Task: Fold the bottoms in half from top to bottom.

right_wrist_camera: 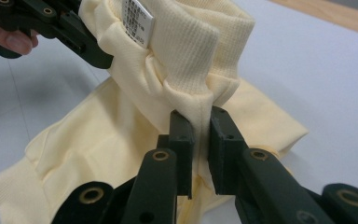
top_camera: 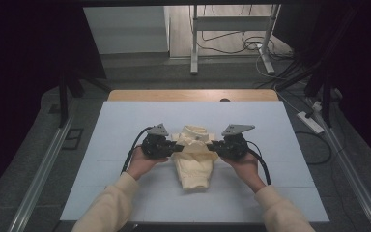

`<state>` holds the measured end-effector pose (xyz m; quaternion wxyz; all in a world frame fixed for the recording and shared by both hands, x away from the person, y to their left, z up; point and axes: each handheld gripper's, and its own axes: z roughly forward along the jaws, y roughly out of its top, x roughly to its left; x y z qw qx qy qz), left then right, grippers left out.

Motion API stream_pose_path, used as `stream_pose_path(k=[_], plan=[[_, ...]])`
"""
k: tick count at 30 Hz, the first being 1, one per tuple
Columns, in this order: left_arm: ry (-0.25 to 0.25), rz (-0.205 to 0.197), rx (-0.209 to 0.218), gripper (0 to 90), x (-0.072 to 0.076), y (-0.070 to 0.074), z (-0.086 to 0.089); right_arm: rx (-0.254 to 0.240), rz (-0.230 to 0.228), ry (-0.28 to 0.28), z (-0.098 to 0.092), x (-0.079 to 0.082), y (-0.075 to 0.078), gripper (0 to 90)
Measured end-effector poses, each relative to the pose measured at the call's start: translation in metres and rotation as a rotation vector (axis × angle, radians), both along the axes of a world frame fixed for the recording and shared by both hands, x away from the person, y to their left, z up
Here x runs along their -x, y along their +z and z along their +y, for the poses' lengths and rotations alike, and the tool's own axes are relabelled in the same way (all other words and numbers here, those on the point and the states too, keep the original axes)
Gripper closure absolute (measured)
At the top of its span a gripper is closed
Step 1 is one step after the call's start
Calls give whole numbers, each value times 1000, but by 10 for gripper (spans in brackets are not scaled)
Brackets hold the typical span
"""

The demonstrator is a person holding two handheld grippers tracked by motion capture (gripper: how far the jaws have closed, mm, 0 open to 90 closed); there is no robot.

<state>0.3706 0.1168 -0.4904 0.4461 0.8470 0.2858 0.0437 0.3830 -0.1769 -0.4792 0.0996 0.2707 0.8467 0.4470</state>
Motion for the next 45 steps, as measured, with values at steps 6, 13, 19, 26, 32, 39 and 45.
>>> stream_pose_path(k=[6,13,19,26,32,39,45], plan=[[3,18,-6,769,2,-6,1,10,12,11,1,3,-6,800],[4,31,-17,753,8,-13,1,20,27,20,2,8,-10,797],[2,40,-25,735,13,-18,1,30,35,29,2,14,-14,794],[1,42,-38,711,16,-21,-1,41,42,37,2,19,-18,783],[-9,40,-43,680,18,-20,-2,50,36,37,2,23,-19,780],[-16,48,-32,638,20,-19,-1,59,34,38,1,28,-20,768],[1,52,17,411,25,-6,5,58,24,24,-3,30,-15,696]])
